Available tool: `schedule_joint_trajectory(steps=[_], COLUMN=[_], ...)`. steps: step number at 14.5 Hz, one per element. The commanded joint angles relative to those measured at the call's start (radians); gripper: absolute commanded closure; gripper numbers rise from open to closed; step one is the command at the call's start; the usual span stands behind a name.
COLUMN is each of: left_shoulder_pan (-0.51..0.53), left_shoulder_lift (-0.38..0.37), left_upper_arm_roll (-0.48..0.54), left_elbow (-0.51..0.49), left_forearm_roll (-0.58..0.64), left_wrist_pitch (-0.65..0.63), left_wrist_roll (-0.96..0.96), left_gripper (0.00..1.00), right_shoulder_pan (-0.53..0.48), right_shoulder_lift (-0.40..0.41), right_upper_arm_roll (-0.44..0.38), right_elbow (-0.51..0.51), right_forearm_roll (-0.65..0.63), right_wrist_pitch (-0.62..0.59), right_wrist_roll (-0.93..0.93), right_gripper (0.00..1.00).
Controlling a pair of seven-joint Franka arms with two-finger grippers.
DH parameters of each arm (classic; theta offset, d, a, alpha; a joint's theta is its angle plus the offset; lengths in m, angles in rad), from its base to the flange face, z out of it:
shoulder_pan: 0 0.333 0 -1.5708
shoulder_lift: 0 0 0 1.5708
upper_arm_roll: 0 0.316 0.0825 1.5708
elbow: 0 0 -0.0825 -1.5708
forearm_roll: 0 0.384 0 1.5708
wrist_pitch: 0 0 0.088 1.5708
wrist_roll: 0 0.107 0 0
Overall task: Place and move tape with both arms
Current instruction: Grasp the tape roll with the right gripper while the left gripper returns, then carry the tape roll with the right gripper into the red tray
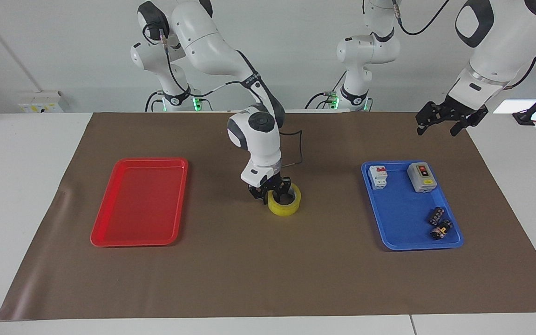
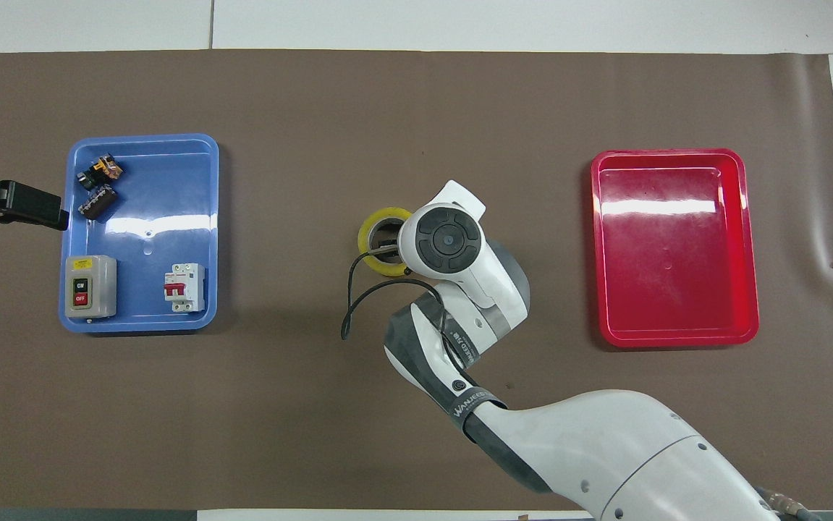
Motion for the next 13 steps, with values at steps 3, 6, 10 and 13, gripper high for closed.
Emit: schedule_joint_trajectory(steps=[3, 6, 10, 13], left_shoulder_pan=[-0.005, -0.005, -0.004, -0.001], left_shoulder_lift=[-0.034, -0.038, -0.038, -0.038], left_upper_arm_roll=[0.009, 0.008, 0.008, 0.008], left_elbow=[-0.042, -0.042, -0.042, -0.042], left_forearm_roll=[-0.003, 0.011, 0.011, 0.011], left_wrist_pitch=[0.009, 0.000, 0.003, 0.005], left_wrist_roll=[0.008, 0.008, 0.007, 0.007], left_gripper=[0.00, 0.00, 0.00, 0.00], right_shoulder_pan=[0.010, -0.054, -0.172, -0.322], right_shoulder_lift=[-0.013, -0.003, -0.131, -0.239], right_upper_arm_roll=[-0.004, -0.008, -0.008, -0.007], right_elbow=[0.079, 0.276, 0.236, 0.140], right_forearm_roll=[-0.003, -0.070, -0.075, -0.067], right_wrist_pitch=[-0.114, -0.392, -0.533, -0.582], right_wrist_roll=[0.012, 0.003, -0.148, -0.386], right_gripper=[1.00, 1.00, 1.00, 1.00])
